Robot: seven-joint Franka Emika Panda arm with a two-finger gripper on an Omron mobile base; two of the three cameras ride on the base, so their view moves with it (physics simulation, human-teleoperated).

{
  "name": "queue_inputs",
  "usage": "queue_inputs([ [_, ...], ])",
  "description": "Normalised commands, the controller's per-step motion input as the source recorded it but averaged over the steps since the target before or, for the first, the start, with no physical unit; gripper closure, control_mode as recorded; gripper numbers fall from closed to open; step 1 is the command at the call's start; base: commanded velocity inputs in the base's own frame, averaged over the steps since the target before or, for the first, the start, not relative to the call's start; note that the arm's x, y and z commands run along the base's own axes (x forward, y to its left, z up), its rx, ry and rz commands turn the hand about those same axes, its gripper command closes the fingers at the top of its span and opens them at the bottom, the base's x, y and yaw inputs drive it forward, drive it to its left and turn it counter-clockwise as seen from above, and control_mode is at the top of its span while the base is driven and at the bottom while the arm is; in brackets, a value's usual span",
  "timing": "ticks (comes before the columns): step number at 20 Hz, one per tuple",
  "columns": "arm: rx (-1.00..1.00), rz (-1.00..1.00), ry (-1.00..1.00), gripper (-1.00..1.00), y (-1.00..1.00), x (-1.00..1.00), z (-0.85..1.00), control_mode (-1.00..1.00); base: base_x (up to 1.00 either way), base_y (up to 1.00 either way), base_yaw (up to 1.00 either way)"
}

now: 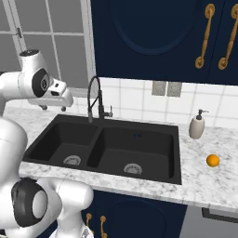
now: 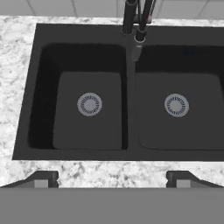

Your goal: Put the colander in the sink, put the orange in the colander, and turn on the sink faucet and pour water over the colander.

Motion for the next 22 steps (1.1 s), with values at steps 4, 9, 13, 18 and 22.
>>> queue_inputs([
  [4, 0.0, -0.08, 0.08, -1.0, 0.97, 0.09, -0.41, -1.0, 0.0, 0.0, 0.0],
  [9, 0.0, -0.06, 0.06, -1.0, 0.9, 0.08, -0.38, -1.0, 0.0, 0.0, 0.0],
  [13, 0.0, -0.05, 0.01, -1.0, 0.84, 0.0, -0.39, -1.0, 0.0, 0.0, 0.0],
  [18, 0.0, 0.0, 0.03, -1.0, 0.72, 0.0, -0.4, -1.0, 0.0, 0.0, 0.0],
  [22, 0.0, 0.0, 0.1, -1.0, 0.62, 0.0, -0.31, -1.0, 0.0, 0.0, 0.0],
])
